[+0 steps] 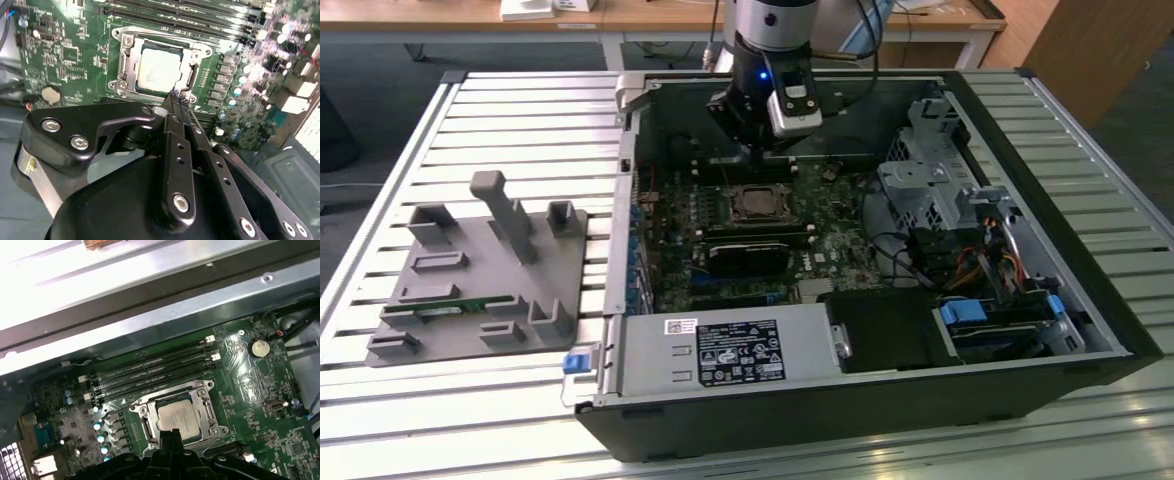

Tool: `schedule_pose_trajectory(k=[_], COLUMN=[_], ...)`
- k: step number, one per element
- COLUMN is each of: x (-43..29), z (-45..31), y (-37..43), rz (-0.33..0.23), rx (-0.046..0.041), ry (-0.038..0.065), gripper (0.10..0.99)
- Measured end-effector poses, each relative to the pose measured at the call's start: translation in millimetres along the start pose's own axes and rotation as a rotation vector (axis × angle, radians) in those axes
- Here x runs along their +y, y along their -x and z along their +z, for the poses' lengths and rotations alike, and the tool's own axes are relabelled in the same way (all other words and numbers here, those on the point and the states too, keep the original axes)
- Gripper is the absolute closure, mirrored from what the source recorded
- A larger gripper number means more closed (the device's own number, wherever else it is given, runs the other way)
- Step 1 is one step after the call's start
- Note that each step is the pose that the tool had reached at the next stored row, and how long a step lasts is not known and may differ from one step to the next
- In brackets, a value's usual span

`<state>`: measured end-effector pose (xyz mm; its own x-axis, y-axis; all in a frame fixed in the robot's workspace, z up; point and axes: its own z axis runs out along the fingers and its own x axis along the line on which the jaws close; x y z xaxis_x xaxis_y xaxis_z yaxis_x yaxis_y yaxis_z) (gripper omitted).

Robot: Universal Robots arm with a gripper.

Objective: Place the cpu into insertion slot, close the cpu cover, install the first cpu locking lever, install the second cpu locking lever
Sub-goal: 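Install the first cpu locking lever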

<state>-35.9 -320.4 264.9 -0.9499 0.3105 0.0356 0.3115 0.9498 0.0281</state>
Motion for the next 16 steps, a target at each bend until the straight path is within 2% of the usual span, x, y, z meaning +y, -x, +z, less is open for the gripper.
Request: schedule_pose_trajectory(k=[12, 13, 15, 16], x=[0.0, 0.0, 0.0, 0.0], z=[0.0, 0.1, 0.2, 0.4], y=[0.0, 0.0, 0.0, 0.0], rz=[-0.180, -0.187, -0.196, -0.199], rx=[-0.0049, -0.0055, -0.0032, -0.0026], ry=[-0.003, 0.001, 0.020, 0.025], gripper=[0.980, 0.980, 0.980, 0.980])
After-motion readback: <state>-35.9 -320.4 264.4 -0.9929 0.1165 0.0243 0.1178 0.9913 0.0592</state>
